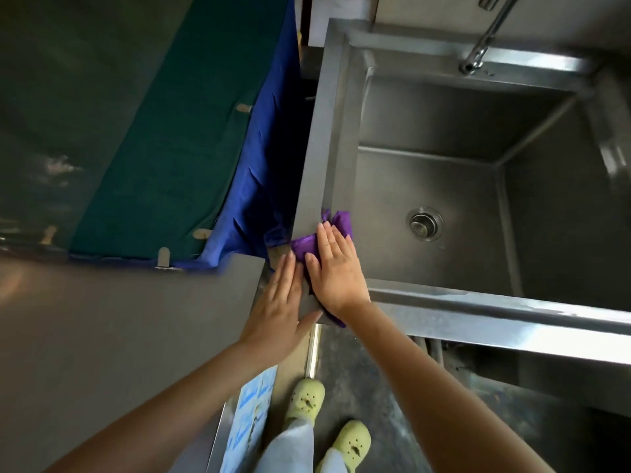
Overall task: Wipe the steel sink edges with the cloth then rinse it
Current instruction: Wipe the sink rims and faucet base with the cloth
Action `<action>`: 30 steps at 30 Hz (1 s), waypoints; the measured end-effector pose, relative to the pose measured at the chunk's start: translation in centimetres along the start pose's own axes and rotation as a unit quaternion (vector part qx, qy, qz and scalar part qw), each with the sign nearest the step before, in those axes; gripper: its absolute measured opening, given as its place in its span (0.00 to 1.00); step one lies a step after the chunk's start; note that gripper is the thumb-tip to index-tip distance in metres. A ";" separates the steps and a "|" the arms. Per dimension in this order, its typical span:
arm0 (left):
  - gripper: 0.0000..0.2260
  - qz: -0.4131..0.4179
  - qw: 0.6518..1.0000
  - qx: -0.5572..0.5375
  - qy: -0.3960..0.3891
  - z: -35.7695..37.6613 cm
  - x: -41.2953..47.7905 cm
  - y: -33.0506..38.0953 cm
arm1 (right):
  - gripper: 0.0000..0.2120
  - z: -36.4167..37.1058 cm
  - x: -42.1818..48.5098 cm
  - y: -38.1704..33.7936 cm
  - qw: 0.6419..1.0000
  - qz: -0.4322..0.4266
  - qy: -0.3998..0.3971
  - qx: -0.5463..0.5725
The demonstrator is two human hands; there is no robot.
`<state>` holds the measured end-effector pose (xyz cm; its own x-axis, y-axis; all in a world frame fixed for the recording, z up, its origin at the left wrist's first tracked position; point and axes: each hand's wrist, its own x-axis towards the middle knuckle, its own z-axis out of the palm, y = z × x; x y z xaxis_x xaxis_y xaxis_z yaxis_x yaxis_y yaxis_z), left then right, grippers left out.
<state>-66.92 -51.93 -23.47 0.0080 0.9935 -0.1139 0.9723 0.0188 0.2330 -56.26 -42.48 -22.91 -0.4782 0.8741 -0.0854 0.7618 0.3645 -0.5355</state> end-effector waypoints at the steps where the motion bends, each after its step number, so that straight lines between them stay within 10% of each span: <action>1: 0.35 0.009 1.000 -0.002 0.002 -0.3 -0.2 0.0 | 0.37 -0.1 -0.7 -0.1 1.000 -0.003 -0.009 -0.002; 14: 0.32 0.049 0.998 0.035 0.010 0.0 -1.9 -0.3 | 0.15 -0.4 -1.3 0.9 0.988 0.080 0.128 -0.014; 30: 0.37 0.045 0.999 0.022 0.007 0.6 -1.7 -0.5 | 0.15 -1.9 6.8 3.3 0.992 0.042 0.118 -0.008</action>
<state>-67.29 -53.72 -23.99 0.0925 0.9924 -0.0808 0.9773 -0.0750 0.1984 -56.16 -34.76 -23.68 -0.2993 0.9515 0.0708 0.8020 0.2911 -0.5216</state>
